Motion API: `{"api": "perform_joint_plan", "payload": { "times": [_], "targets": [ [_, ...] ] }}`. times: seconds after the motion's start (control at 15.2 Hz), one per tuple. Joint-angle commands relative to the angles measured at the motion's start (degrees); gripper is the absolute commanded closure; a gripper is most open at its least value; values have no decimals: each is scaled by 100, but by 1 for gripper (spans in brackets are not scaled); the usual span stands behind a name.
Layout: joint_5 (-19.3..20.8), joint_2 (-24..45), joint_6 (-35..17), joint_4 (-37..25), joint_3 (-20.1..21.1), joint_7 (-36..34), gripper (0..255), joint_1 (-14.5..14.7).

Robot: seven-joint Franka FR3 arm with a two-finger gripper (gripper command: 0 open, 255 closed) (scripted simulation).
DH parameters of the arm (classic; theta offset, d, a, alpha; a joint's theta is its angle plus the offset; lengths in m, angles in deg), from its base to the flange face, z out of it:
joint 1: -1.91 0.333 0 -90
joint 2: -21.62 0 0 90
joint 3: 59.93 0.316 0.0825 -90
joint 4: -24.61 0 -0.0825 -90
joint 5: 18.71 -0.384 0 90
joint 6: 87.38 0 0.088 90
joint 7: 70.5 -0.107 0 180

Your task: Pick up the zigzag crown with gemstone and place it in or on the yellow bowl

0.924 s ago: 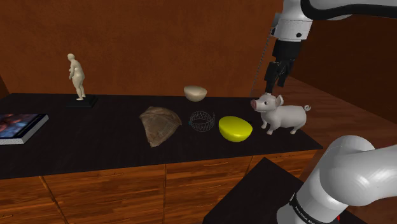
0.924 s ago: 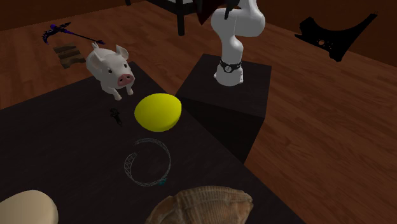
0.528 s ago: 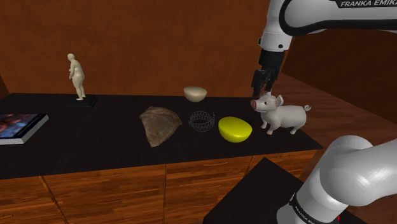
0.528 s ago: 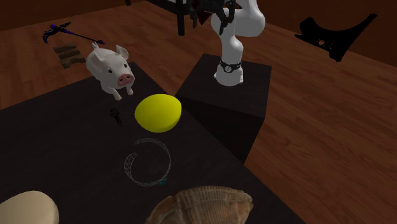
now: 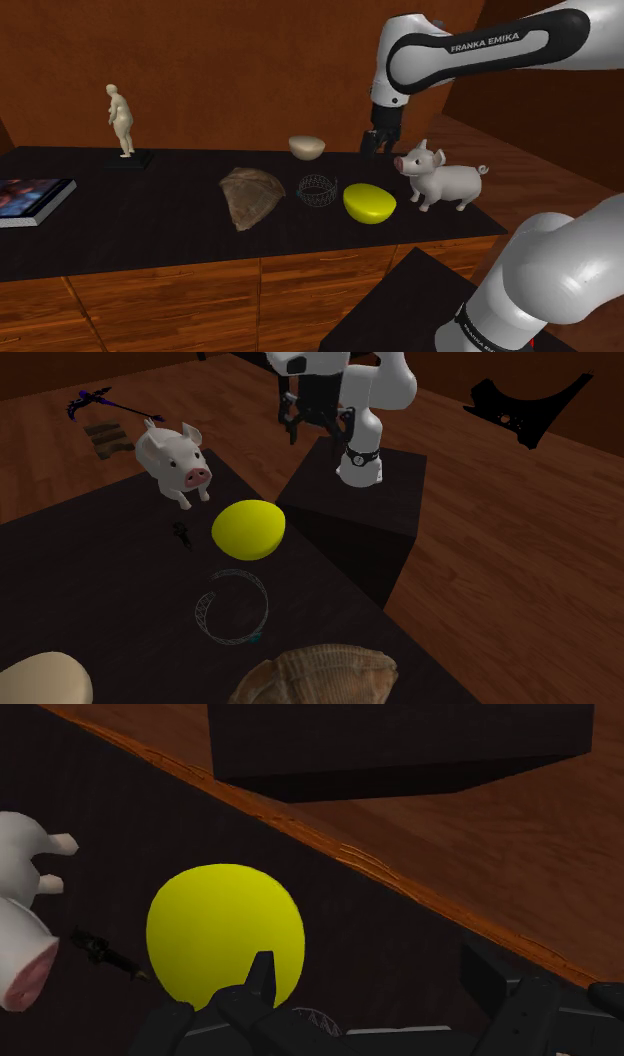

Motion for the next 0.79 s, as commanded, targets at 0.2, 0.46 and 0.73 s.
{"api": "perform_joint_plan", "payload": {
  "times": [0.2,0.46,0.73],
  "targets": [
    [43,1029,-783,-268,-40,-15,0,10],
    [63,1894,-1319,-608,-51,-34,0,15],
    [73,2777,-1749,-1070,-56,-47,0,16]
  ]
}}
